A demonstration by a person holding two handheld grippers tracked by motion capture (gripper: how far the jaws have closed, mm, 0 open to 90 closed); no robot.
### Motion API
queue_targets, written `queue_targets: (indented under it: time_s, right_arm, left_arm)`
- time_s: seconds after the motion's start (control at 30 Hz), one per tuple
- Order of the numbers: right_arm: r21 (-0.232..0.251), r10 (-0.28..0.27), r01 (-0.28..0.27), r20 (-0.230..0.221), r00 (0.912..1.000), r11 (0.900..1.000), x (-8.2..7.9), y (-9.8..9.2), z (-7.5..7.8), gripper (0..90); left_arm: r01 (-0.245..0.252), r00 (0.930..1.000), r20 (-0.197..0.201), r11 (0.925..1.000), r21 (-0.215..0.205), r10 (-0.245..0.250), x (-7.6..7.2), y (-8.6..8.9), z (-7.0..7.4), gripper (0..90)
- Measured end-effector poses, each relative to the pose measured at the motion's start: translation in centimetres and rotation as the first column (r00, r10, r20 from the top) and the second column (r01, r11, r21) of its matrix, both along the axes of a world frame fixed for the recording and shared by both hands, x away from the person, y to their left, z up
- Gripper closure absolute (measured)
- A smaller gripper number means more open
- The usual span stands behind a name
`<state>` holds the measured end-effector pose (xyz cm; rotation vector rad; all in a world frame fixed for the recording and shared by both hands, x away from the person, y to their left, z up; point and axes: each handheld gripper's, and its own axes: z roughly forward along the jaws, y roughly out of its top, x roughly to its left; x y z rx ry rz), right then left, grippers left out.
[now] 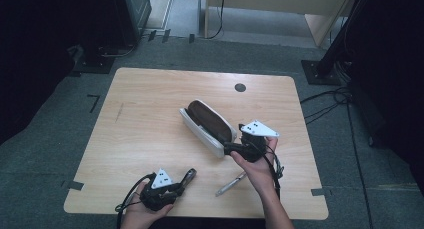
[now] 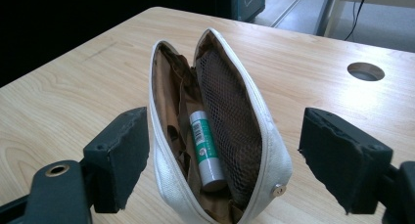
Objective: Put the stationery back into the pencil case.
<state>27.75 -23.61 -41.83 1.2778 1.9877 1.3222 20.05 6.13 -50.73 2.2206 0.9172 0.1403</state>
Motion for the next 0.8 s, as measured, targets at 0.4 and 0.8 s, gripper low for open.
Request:
queue_targets:
  time_s: [0.4,0.8]
  right_arm:
    - [0.029,0.062,-0.062,-0.01,0.998,0.998,-0.6,0.7,-0.5,22.1]
    - [0.074,0.191,-0.189,-0.012,0.9816,0.979,-1.1,2.2,-0.6,29.9]
  left_arm:
    - [-0.038,0.9987,0.033,0.9978,-0.054,0.039,0.9,1.0,1.0,79.6]
    - [-0.029,0.9947,0.093,0.9868,-0.159,0.044,3.0,1.4,4.5,79.7]
